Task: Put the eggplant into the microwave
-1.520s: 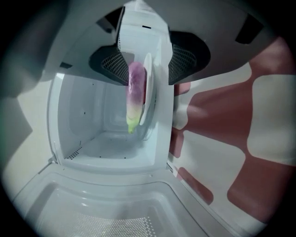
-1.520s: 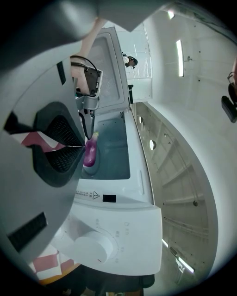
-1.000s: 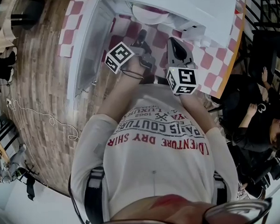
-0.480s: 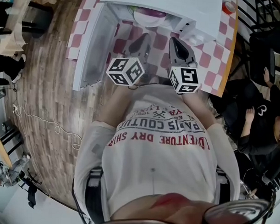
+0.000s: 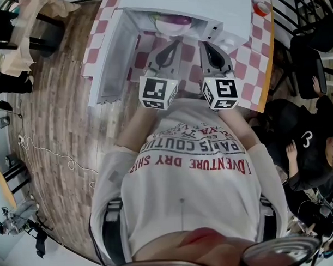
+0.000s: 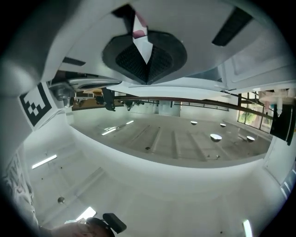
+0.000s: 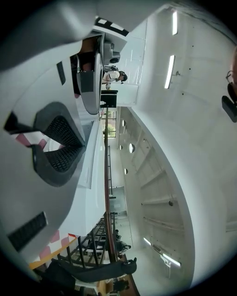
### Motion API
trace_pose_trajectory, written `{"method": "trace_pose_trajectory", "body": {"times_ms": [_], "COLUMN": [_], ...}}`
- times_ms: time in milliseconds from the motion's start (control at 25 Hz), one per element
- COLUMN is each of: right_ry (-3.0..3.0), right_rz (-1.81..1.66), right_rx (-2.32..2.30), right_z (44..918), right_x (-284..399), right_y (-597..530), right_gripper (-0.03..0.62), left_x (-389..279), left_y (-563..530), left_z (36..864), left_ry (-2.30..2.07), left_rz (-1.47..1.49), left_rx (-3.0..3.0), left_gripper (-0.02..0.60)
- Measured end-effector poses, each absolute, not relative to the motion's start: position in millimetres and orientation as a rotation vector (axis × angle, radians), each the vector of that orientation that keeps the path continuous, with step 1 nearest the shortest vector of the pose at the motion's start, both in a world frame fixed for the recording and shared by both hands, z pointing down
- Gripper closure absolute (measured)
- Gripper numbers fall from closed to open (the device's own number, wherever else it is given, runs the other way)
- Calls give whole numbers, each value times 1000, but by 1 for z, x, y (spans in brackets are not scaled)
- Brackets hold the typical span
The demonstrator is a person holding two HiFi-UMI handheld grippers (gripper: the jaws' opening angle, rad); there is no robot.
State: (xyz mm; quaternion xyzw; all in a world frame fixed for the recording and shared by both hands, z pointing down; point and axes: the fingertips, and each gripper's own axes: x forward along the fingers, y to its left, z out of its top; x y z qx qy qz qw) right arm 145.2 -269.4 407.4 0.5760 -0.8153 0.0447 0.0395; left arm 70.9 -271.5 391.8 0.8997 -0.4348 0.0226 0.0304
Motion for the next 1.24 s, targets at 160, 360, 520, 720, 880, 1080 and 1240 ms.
{"method": "trace_pose_trajectory", "body": {"times_ms": [160, 360, 520, 720, 880, 1080, 1240], "right_ry": [-2492, -2484, -2478, -2471, -2435, -2435, -2460], "right_rz": [133, 113, 118, 138, 120, 133, 148], "right_rx": [1760, 1763, 1777, 1790, 1788, 1788, 1792], "right_z": [407, 406, 408, 412, 415, 420, 418], "right_x": [145, 147, 149, 147, 150, 149, 147], "right_y": [-268, -266, -266, -268, -271, -276, -283], "right_gripper": [569, 569, 569, 569, 569, 569, 569], "left_x": [72, 72, 72, 69, 72, 76, 75], "left_y": [-269, -271, -274, -277, -282, -287, -294], "left_z": [389, 392, 395, 402, 405, 408, 412], "left_ry": [-1351, -1356, -1344, -1332, -1335, -1326, -1320], "left_rz": [86, 94, 105, 133, 149, 172, 171], "left_rx": [2786, 2761, 2746, 2715, 2716, 2723, 2715], "left_gripper": [557, 557, 558, 558, 557, 558, 557]}}
